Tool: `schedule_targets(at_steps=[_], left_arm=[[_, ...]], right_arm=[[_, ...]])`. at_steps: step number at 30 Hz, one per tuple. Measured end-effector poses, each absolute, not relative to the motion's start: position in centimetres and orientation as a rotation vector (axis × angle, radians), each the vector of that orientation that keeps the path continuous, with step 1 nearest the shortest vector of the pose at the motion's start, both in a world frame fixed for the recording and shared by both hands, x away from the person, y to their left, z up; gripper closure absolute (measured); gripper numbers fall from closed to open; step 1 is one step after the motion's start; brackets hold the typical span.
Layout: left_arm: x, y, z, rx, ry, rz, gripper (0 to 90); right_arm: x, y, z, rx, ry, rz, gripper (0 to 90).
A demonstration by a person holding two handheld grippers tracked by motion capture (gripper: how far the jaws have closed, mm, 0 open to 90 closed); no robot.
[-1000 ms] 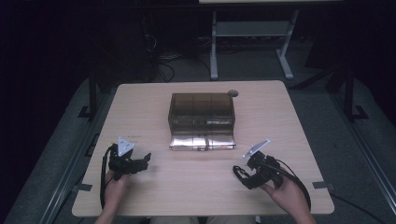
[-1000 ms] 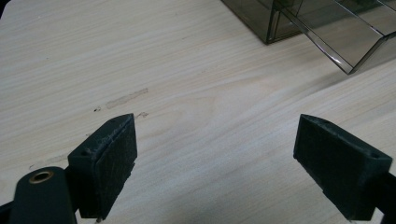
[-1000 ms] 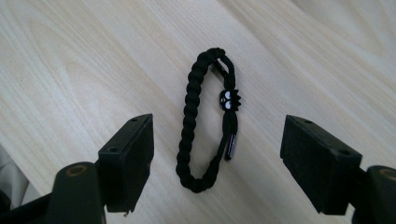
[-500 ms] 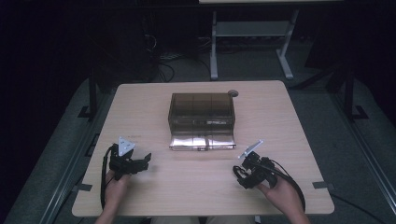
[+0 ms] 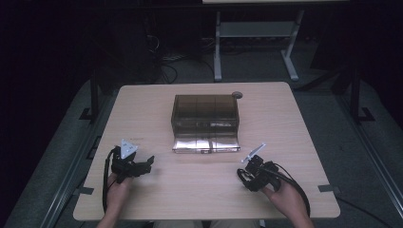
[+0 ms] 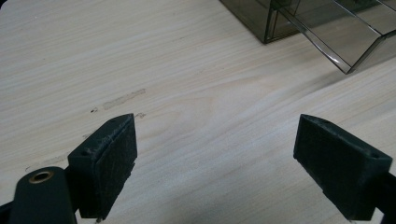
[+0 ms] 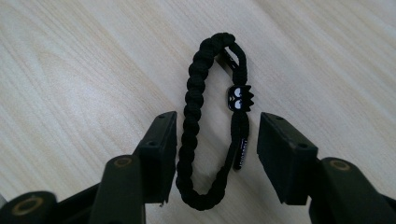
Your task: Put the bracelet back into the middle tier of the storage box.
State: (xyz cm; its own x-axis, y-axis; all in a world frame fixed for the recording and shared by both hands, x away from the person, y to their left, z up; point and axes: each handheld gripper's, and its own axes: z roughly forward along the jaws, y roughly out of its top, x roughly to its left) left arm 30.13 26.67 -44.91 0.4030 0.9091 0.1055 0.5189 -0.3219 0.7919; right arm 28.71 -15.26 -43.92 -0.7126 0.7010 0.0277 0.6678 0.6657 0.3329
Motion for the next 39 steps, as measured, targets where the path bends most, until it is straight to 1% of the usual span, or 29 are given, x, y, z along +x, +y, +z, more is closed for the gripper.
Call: schedule_targets(at_steps=[6, 12, 17, 18, 21, 31, 39], left_arm=[[30.14, 26.78, -44.89, 1.985, 1.211, 0.732, 13.1], [30.14, 26.63, -44.91, 1.979, 1.211, 0.731, 13.1], [30.13, 26.73, -44.88, 1.977, 1.212, 0.732, 13.1], [30.14, 26.75, -44.85, 1.984, 1.211, 0.735, 13.1], [30.13, 26.63, -44.88, 1.977, 1.21, 0.732, 13.0], [30.1, 26.67, -44.83, 1.972, 1.216, 0.73, 13.0], [30.08, 26.77, -44.8, 1.963, 1.212, 0.734, 13.1]], right_arm=[[28.78, -15.24, -44.1, 1.146, 2.781, 0.483, 54.2], [28.79, -15.21, -44.12, 1.149, 2.776, 0.472, 63.2], [28.81, -15.28, -44.14, 1.155, 2.775, 0.477, 67.6], [28.85, -15.31, -44.12, 1.159, 2.777, 0.479, 70.9], [28.89, -15.44, -44.15, 1.162, 2.778, 0.492, 74.6], [29.03, -15.93, -44.17, 1.186, 2.782, 0.546, 81.1], [28.85, -15.83, -43.9, 1.183, 2.778, 0.566, 82.0]])
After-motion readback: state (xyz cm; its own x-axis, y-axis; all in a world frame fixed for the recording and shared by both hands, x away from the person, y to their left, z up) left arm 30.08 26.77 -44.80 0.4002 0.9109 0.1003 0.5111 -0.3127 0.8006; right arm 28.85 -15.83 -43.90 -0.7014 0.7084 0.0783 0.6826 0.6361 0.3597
